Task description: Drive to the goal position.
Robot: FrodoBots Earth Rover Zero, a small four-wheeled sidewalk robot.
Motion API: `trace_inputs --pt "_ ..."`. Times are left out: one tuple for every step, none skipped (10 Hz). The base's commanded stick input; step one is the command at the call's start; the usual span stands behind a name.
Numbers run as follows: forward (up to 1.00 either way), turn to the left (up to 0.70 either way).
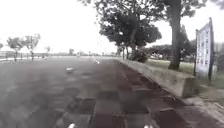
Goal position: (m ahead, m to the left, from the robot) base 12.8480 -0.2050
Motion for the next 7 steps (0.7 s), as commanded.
trace_inputs --pt "1.0 -0.05" --pt "1.0 -0.31" --pt "1.0 -0.4" --pt "1.0 -0.4" --pt "1.0 -0.4" --pt "1.0 0.0" --pt "1.0 0.0"
